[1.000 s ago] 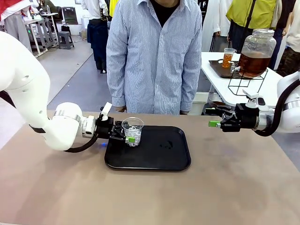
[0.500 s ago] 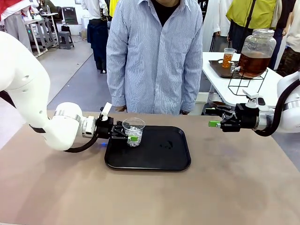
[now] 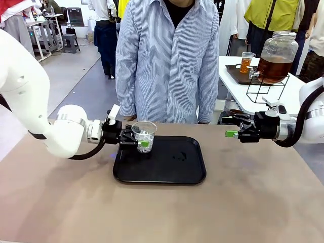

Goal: Pour the drink into the iced cup.
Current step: Pick up the iced cup indicated by the human and present it to them, then open the gripper to release the iced cup you were holding.

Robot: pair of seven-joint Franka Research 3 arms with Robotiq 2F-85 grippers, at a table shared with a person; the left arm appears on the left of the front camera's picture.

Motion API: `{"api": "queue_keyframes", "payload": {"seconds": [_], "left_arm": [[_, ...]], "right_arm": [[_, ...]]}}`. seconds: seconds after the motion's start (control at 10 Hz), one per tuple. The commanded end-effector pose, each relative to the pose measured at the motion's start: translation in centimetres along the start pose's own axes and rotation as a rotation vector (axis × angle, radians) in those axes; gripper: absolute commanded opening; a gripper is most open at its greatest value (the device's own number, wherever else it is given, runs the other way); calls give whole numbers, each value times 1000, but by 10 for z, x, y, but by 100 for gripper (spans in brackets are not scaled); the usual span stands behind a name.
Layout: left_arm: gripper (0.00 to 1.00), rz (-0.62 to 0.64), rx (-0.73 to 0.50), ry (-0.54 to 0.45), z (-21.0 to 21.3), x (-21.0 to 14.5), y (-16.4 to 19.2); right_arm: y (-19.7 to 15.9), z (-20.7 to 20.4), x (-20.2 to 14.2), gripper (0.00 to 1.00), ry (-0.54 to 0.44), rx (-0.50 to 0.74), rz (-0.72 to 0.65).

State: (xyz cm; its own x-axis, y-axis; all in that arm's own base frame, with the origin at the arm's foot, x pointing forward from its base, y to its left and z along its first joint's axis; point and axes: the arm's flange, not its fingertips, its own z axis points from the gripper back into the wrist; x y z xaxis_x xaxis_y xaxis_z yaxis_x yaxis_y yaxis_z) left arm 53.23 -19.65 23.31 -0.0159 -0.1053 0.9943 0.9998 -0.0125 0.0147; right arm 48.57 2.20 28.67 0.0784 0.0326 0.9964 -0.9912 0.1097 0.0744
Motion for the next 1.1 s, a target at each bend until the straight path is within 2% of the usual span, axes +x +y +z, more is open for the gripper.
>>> {"api": "queue_keyframes", "payload": {"seconds": [0.0,0.3,0.5,1.0], "left_arm": [[66,18,48,-12,-1,42,1],[66,108,59,-11,-10,91,28],[66,93,81,-9,-12,114,41],[66,84,66,-2,-7,117,41]], "right_arm": [[-2,-2,3,100,3,3,7],[-2,-2,3,100,3,3,7],[-2,-2,3,100,3,3,7],[-2,-2,3,100,3,3,7]]}}
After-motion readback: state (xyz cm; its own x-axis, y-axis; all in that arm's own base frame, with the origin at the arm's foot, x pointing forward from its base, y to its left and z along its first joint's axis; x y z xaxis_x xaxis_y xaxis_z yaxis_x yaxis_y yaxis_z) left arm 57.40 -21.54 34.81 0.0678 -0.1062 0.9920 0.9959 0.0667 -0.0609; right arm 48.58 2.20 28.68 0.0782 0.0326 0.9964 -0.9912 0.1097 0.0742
